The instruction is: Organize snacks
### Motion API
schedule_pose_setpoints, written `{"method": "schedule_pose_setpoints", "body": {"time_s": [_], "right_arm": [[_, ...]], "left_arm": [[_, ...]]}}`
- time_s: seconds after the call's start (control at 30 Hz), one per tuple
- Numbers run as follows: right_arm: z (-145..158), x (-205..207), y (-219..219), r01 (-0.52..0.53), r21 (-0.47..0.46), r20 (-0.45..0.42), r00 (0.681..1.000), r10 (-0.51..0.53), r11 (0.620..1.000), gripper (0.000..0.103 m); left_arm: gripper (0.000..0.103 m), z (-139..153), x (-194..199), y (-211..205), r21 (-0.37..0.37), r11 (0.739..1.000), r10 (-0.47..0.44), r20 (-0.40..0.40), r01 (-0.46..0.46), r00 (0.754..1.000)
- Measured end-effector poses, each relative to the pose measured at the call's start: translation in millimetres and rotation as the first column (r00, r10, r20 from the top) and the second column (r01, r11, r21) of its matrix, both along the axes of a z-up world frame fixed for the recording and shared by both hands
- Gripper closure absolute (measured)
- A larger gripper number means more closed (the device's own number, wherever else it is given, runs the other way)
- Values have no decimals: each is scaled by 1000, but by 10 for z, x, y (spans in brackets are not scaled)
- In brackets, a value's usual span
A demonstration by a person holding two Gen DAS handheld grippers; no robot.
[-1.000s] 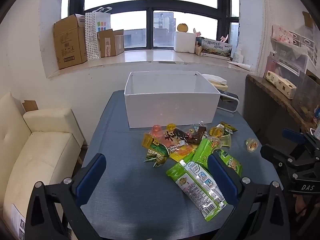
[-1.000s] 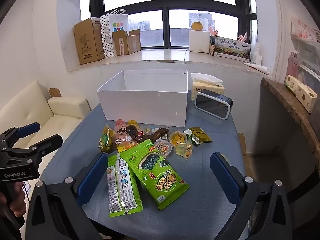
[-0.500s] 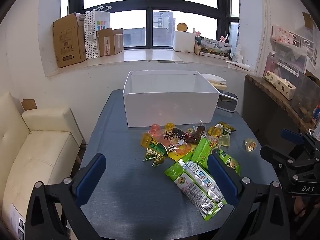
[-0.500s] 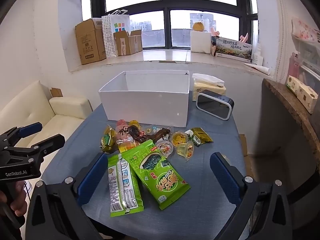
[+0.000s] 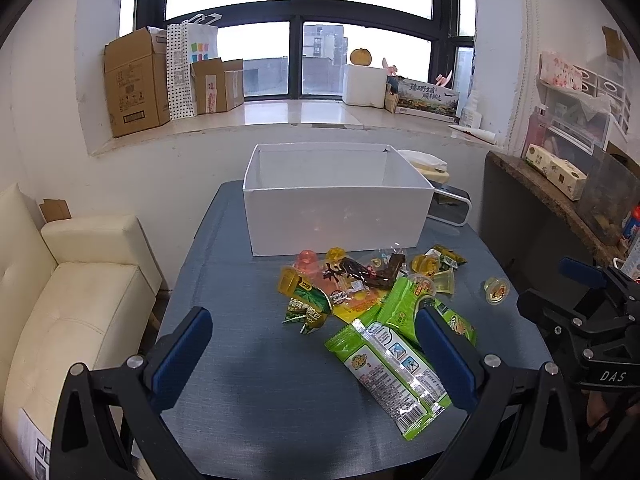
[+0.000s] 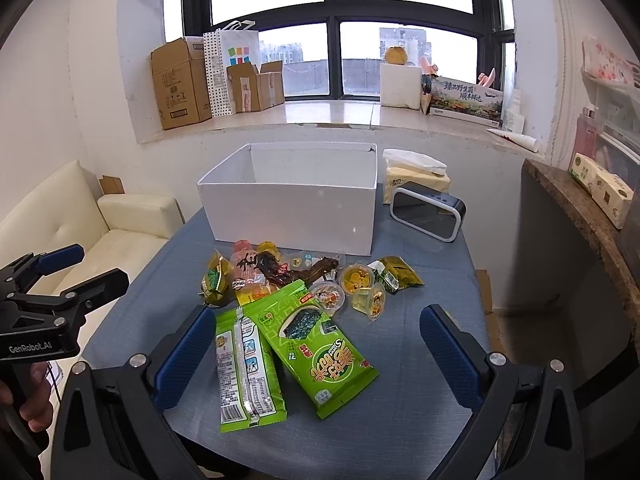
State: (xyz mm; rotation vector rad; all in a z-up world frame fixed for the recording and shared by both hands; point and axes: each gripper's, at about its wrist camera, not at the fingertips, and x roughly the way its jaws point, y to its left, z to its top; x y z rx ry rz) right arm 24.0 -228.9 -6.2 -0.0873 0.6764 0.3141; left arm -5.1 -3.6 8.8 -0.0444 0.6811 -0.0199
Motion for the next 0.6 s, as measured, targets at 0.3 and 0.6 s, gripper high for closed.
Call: {"method": "schedule_pose_setpoints", "body": {"time_s": [0.3,0.6], "right_arm": [[31,-20,-5,1,0,8,1000,-1,1000,0],[35,-25,-9,2,2,7,1000,-2,1000,0]], "left_arm": [[0,29,-25,-24,-2,1000,-17,11,17,1000],[0,18,-38,-27,-1,1000,-22,9,22,1000]]}}
